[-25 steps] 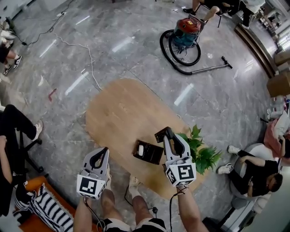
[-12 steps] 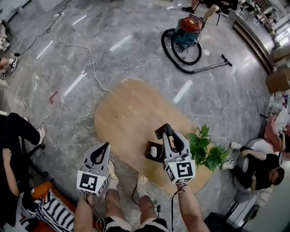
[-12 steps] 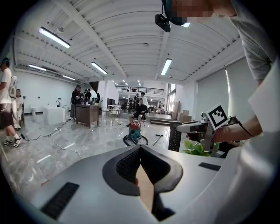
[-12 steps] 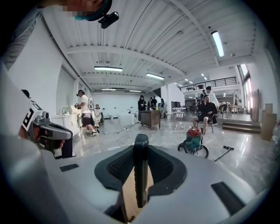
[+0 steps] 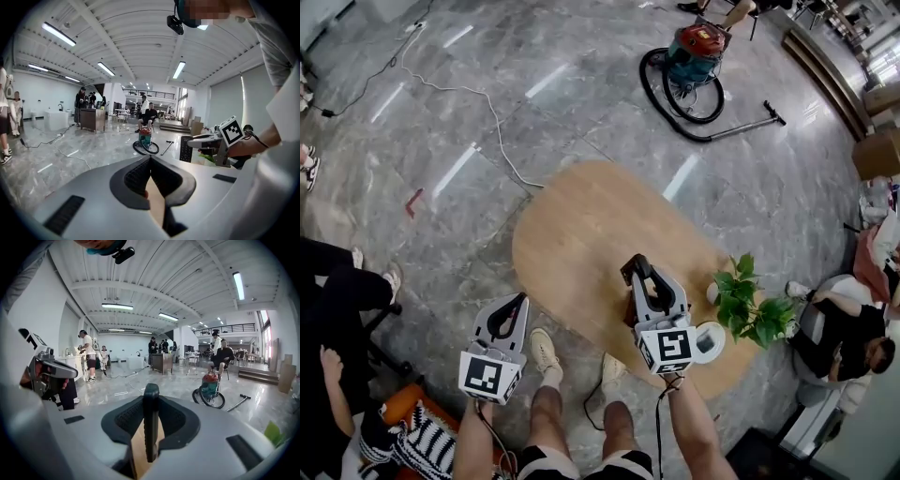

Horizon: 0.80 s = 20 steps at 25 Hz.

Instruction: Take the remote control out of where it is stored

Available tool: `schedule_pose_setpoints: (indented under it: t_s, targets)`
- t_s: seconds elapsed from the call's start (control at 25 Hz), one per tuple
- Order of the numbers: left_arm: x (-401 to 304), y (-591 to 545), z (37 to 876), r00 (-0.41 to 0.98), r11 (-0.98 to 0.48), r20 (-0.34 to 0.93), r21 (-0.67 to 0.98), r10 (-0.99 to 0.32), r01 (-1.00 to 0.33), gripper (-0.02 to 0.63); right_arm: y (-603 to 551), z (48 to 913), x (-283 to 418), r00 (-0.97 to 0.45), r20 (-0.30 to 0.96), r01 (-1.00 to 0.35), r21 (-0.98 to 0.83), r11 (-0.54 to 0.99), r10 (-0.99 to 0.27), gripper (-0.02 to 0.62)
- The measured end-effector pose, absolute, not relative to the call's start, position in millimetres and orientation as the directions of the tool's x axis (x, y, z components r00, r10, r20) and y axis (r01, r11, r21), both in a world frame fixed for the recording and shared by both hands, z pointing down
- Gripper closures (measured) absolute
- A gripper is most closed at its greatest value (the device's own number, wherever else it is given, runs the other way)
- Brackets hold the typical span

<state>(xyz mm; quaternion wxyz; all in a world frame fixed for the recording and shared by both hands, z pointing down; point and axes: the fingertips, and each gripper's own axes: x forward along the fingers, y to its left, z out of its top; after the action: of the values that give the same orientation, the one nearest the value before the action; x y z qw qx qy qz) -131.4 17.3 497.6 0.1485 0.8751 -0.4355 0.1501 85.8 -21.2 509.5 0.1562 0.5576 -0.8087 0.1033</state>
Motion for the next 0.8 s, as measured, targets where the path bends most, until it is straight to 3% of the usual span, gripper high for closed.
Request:
schedule_pose_setpoints:
  t_s: [0.8]
  targets:
    - [-203,11,547,0.522,-0.511,0.447,0.155,-0.727,-0.845,0.601,-37,610,37,-0.27,0.48,-0.931,0.091,0.353,-0.835,0.497]
